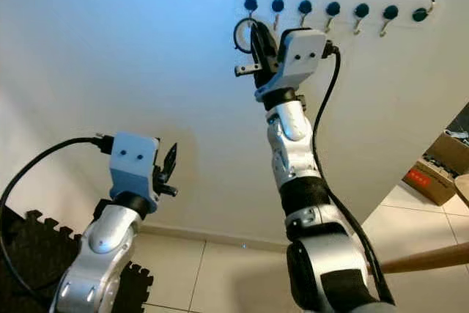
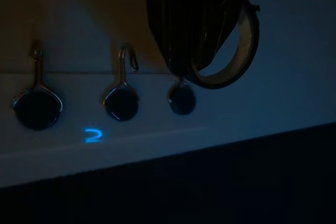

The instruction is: Hang keys on a hook

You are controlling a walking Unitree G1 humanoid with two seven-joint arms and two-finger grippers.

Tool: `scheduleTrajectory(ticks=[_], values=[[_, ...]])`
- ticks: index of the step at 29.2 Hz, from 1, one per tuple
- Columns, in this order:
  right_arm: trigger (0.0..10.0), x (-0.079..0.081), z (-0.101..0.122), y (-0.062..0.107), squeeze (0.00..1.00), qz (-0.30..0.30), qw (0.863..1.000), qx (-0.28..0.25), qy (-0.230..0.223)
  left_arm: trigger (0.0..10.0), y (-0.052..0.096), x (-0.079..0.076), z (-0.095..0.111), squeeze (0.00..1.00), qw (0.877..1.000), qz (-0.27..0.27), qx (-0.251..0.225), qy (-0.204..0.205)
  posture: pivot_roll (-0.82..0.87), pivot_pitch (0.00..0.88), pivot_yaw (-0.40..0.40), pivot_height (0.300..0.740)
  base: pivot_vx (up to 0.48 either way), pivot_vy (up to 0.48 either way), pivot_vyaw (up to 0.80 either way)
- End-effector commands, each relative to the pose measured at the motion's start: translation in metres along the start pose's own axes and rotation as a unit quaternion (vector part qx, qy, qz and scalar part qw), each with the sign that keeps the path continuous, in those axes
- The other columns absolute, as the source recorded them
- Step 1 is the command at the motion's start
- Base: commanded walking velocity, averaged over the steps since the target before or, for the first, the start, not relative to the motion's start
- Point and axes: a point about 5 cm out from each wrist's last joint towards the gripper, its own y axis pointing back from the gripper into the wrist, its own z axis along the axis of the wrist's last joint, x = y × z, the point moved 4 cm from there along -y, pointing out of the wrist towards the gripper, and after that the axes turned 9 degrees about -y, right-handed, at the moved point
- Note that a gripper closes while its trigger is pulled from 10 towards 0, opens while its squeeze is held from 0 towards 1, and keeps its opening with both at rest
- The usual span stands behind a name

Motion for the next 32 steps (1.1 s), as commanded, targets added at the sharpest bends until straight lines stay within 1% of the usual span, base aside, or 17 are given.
scheduleTrajectory(ticks=[1,11,16,18,19,27,28,31,32], values=[[10.0,-0.003,-0.001,-0.001,0.00,-0.007,1.000,-0.001,0.001,10.0,0.003,0.000,-0.001,0.00,1.000,0.000,0.005,-0.007,0.20,0.206,0.013,0.740,0.000,0.000,0.00],[10.0,-0.005,-0.001,-0.006,0.00,-0.014,1.000,-0.001,-0.001,10.0,0.005,0.001,-0.003,0.00,1.000,0.004,0.009,-0.009,0.21,0.210,0.010,0.740,0.000,0.000,0.00],[10.0,-0.013,-0.008,-0.005,0.00,-0.030,0.999,0.017,0.006,10.0,0.005,0.001,-0.003,0.00,1.000,0.003,0.010,-0.008,0.20,0.213,0.012,0.740,0.000,0.000,0.00],[10.0,-0.013,-0.010,-0.004,0.00,-0.030,0.999,0.021,0.004,10.0,0.005,0.001,-0.003,0.00,1.000,0.003,0.010,-0.008,0.20,0.213,0.015,0.740,0.000,0.000,0.00],[10.0,-0.013,-0.012,-0.003,1.00,-0.030,0.999,0.024,0.002,10.0,0.004,0.001,-0.003,0.00,1.000,0.002,0.010,-0.008,0.20,0.215,0.016,0.740,0.000,0.000,0.00],[10.0,-0.013,-0.019,0.001,1.00,-0.027,0.999,0.036,0.001,10.0,0.003,0.000,-0.003,0.00,1.000,-0.001,0.011,-0.009,0.20,0.216,0.019,0.740,0.000,0.000,0.00],[10.0,-0.012,-0.020,0.003,0.90,-0.025,0.999,0.035,0.001,10.0,0.003,0.000,-0.003,0.00,1.000,0.000,0.011,-0.009,0.20,0.215,0.018,0.740,0.000,0.000,0.00],[10.0,-0.012,-0.021,0.004,0.90,-0.023,0.999,0.034,0.002,10.0,0.003,0.000,-0.003,0.00,1.000,0.000,0.011,-0.009,0.20,0.215,0.018,0.740,0.000,0.000,0.00],[10.0,-0.011,-0.021,0.007,0.00,-0.019,0.999,0.029,-0.001,10.0,0.003,0.000,-0.003,0.00,1.000,0.000,0.011,-0.009,0.20,0.215,0.018,0.740,0.000,0.000,0.00]])
